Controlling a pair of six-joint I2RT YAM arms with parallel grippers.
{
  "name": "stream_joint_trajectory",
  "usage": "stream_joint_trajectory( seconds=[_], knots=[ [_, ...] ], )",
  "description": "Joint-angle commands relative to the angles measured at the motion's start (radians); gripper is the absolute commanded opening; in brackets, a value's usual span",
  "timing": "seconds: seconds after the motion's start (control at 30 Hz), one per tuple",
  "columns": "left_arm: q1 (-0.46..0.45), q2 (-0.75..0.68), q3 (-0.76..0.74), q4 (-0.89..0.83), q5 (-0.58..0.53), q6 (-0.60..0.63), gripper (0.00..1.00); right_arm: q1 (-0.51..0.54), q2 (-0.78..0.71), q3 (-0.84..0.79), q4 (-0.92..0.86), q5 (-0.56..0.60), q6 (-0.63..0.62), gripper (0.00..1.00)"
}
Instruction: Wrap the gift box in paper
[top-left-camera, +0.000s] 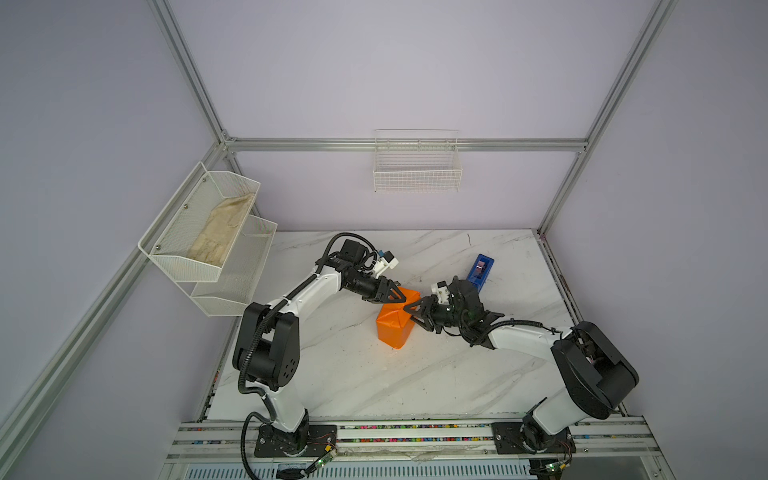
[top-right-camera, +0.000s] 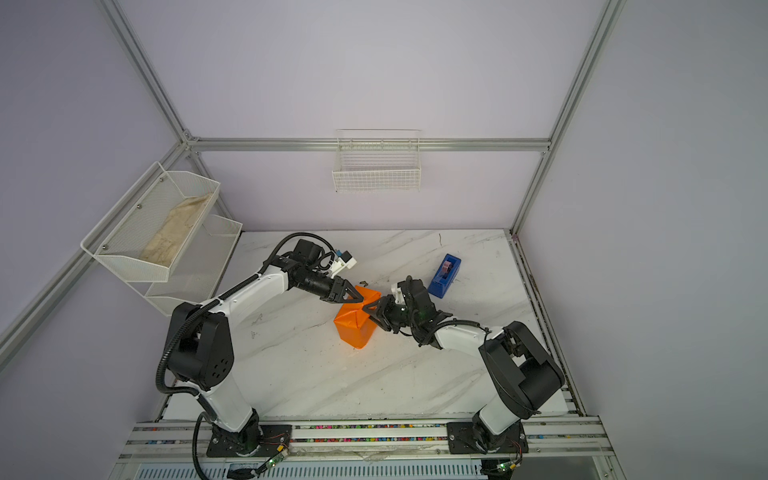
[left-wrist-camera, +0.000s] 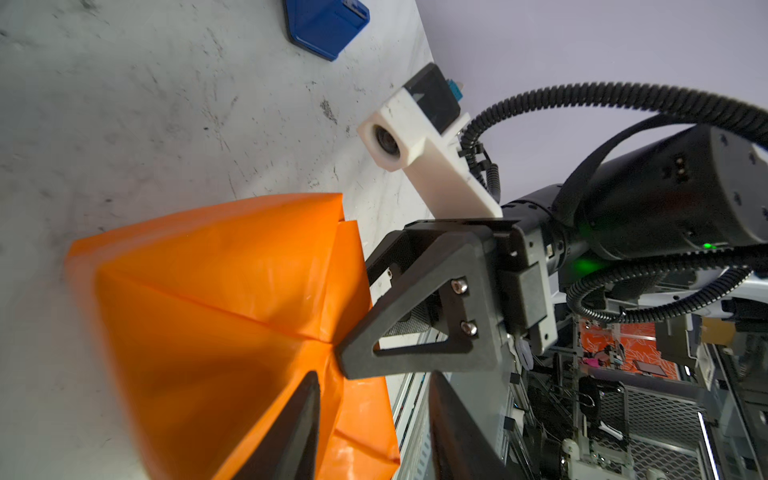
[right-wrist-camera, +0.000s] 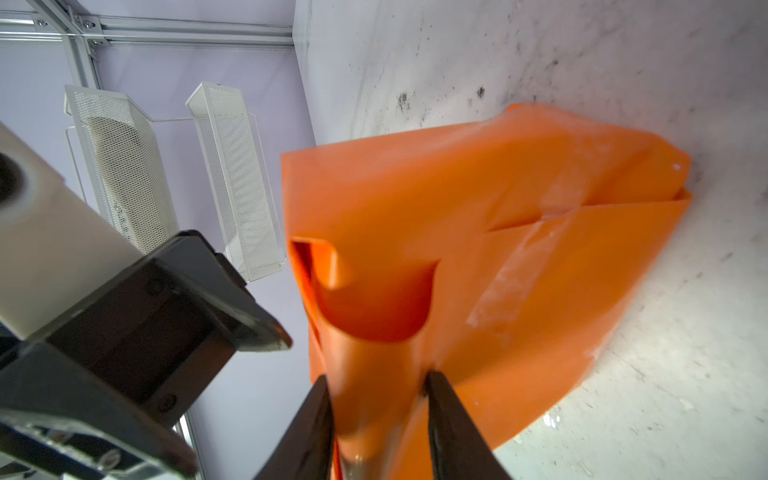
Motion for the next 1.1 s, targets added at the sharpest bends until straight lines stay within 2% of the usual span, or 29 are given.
stream_joint_trajectory(
  seconds=[0.0, 0.17, 0.3, 0.47, 0.73, 0.93, 1.07],
  knots=[
    [0.017, -0.082, 0.106, -0.106, -0.145, 0.038, 0.44, 0.016, 0.053, -0.033, -0.162, 0.018, -0.009, 0.37],
    [0.044, -0.049, 0.07, -0.178, -0.194, 0.119, 0.44, 0.016, 0.058, -0.026, -0.168, 0.018, -0.01, 0.37],
    [0.044, 0.018, 0.05, -0.206, -0.157, 0.172, 0.45, 0.016, 0.05, -0.021, -0.177, 0.019, -0.016, 0.37],
    [0.043, 0.072, 0.043, -0.2, -0.129, 0.187, 0.45, 0.016, 0.049, -0.021, -0.174, 0.019, -0.013, 0.37],
    [0.04, 0.112, 0.035, -0.199, -0.15, 0.194, 0.43, 0.016, 0.052, -0.019, -0.171, 0.021, -0.012, 0.36],
    [0.018, 0.096, -0.027, -0.151, -0.15, 0.129, 0.44, 0.009, 0.056, 0.021, -0.204, 0.025, -0.043, 0.36],
    [0.008, 0.032, -0.138, -0.024, -0.149, 0.0, 0.4, -0.016, 0.052, 0.038, -0.237, 0.017, -0.081, 0.36]
  ],
)
